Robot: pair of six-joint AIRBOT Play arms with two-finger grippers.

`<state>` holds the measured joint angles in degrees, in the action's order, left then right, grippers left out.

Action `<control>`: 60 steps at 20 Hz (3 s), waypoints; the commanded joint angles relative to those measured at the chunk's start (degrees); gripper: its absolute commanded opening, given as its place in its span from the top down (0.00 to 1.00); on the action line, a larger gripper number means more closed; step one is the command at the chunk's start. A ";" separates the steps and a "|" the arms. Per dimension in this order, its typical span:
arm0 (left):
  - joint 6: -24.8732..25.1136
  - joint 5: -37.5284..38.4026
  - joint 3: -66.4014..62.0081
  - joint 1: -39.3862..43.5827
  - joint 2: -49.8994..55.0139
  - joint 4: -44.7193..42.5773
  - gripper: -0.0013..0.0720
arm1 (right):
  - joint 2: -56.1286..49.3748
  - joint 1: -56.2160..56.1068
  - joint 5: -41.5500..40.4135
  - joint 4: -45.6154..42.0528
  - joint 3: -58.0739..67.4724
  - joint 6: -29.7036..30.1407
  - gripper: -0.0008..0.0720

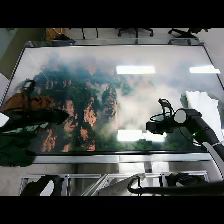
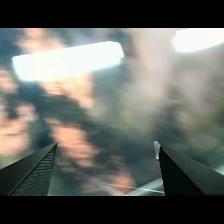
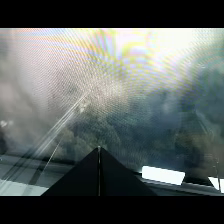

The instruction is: Fold the shirts.

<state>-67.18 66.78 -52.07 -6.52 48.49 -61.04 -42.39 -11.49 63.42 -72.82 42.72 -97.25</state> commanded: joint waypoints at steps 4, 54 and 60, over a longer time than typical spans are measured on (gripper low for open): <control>-3.78 -11.41 -14.12 -10.73 12.39 -30.14 0.02 | 0.07 -0.04 0.00 0.00 0.00 -0.02 0.96; -13.40 10.43 -16.87 10.49 28.04 2.19 0.23 | -0.83 -0.02 1.95 1.60 4.26 1.53 0.49; 0.44 -9.44 3.89 -1.77 30.21 17.90 0.23 | -10.45 -0.04 -0.33 12.59 4.04 9.35 0.49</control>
<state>-74.96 65.34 -54.94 -3.01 76.69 -52.90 -48.88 -11.49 64.69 -65.95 46.68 -91.92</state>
